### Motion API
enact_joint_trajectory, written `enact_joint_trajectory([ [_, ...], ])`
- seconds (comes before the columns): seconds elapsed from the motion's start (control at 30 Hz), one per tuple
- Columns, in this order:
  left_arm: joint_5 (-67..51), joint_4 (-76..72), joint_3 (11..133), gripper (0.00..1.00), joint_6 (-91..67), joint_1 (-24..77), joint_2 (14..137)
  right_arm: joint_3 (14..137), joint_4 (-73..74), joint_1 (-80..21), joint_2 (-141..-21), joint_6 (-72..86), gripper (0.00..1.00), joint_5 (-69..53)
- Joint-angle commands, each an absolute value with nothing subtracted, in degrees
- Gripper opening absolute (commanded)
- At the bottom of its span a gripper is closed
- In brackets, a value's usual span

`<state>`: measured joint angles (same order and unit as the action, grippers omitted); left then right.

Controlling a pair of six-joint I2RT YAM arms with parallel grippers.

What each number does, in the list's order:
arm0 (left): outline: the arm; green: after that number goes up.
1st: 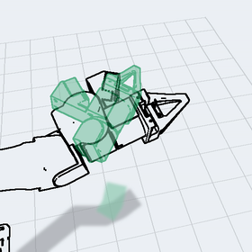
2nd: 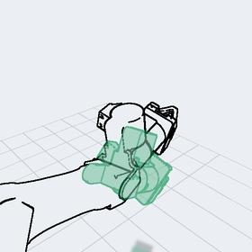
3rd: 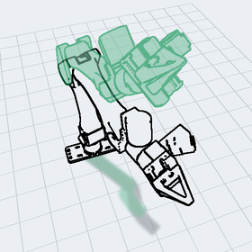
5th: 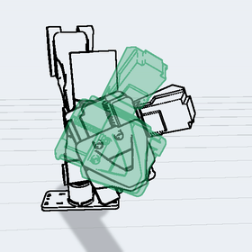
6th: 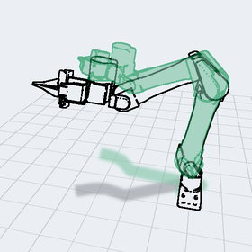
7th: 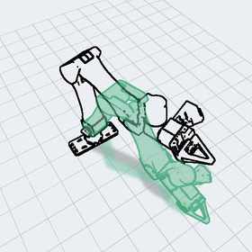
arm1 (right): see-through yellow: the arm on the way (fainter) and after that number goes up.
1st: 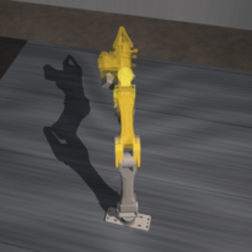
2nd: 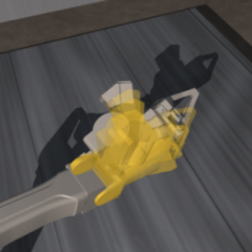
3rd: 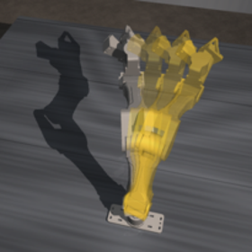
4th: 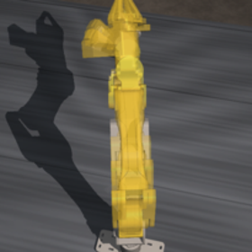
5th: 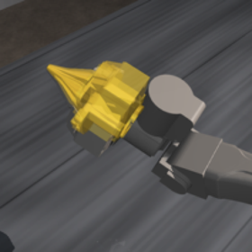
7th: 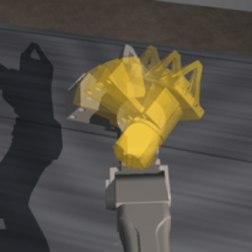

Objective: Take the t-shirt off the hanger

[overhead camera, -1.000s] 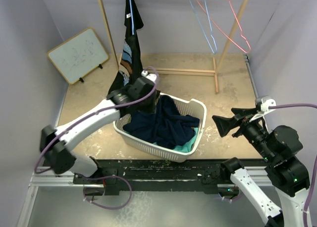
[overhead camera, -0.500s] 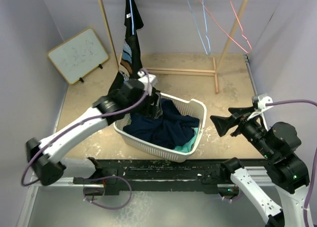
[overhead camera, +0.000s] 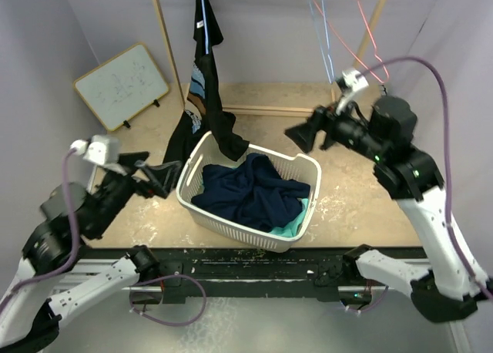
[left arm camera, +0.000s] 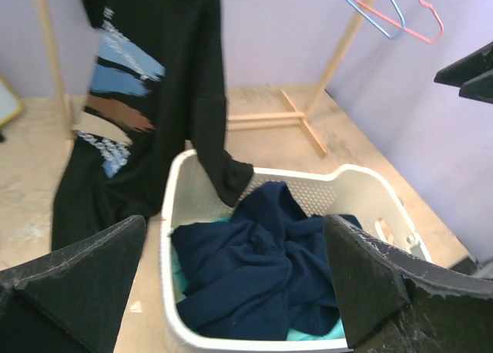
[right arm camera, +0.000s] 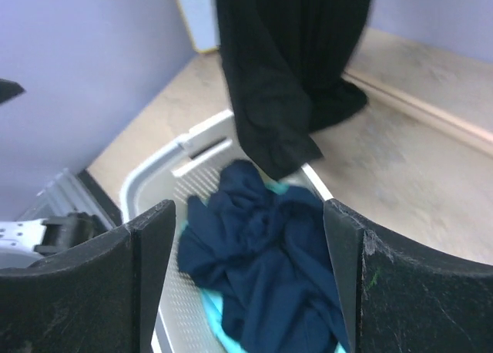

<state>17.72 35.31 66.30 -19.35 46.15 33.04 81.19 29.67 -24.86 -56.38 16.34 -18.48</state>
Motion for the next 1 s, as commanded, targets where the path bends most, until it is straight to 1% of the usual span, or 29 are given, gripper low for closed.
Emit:
enact_joint_trajectory([
  [0.0,25.94,34.87,61.84,0.99,-17.16,46.12,26.78,95.66,25.11,-38.48,-68.95,15.29,0.79,-9.25],
  [0.07,27.42,35.43,60.04,0.98,-17.81,46.12,24.67,106.44,29.03,-44.12,-78.54,13.35,0.80,-2.25],
  [0.1,28.31,35.85,59.10,0.97,-18.18,46.14,23.90,114.48,30.82,-44.66,-83.48,13.16,0.80,0.18],
  [0.17,29.07,36.65,57.07,0.95,-19.37,46.13,22.48,125.35,33.53,-44.81,-92.43,12.81,0.82,5.67],
  [0.3,27.59,36.58,52.94,0.91,-20.70,46.14,19.87,148.08,35.62,-43.35,-109.38,11.79,0.86,9.12],
  [0.37,27.79,36.81,51.93,0.91,-20.65,46.11,18.73,155.75,34.10,-42.65,-114.83,11.74,0.86,9.09],
  [0.4,27.90,37.51,52.40,0.90,-20.83,46.14,18.22,156.48,31.67,-42.30,-115.90,11.87,0.86,9.06],
  [0.53,27.89,37.55,51.93,0.90,-20.82,46.10,16.18,150.23,21.73,-39.18,-116.67,16.46,0.84,4.27],
  [0.63,28.00,38.54,52.06,0.89,-20.95,46.14,15.76,150.11,19.31,-37.93,-119.25,17.60,0.81,0.79],
  [0.87,26.79,39.52,52.03,0.88,-21.10,45.94,15.43,148.73,13.11,-37.94,-119.94,18.96,0.79,1.58],
  [0.97,26.82,39.63,51.99,0.88,-21.09,45.92,15.11,151.03,12.99,-37.94,-121.54,19.47,0.78,0.61],
])
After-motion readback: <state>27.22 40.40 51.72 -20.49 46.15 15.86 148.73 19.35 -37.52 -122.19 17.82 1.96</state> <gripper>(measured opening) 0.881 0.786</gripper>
